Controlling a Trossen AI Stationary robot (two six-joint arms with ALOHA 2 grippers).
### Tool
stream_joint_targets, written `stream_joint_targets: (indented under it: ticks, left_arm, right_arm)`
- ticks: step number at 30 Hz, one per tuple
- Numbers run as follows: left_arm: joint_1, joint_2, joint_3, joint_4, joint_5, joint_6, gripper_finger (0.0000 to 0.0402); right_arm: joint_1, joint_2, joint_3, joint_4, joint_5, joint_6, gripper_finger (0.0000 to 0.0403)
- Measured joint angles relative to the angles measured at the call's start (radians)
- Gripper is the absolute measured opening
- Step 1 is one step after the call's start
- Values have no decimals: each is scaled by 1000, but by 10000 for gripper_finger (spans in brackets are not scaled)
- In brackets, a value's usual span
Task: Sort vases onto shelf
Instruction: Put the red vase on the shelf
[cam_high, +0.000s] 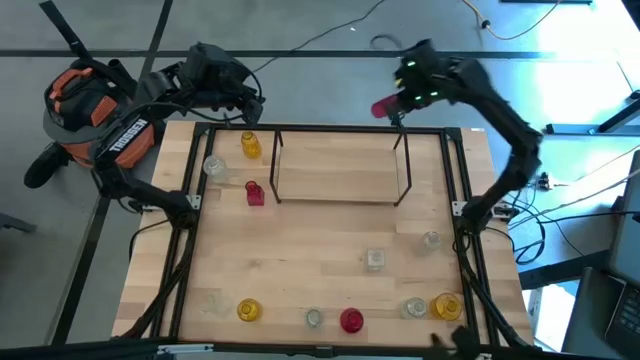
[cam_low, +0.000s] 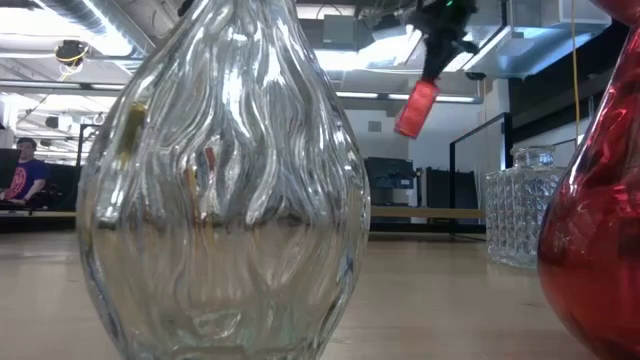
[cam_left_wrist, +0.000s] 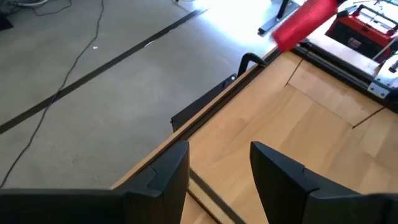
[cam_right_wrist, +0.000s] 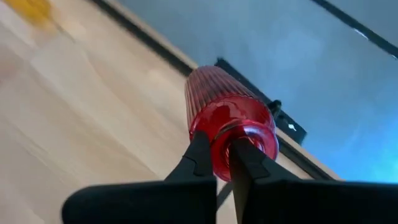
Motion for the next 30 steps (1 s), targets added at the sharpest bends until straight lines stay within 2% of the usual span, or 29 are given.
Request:
stream_joint_targets:
  ticks: [7,12,30]
  left_arm:
    - [-11,30,0,25,4,0,163]
    - [-26,37,0,6,28,-1,163]
    - [-49,37,0,-7,18,7,163]
  right_arm:
    - [75,234,184,-239,15,-40,0]
    - [71,255,201,-228,-50,-11,0]
    - [95,249,-60,-211,-12,71,0]
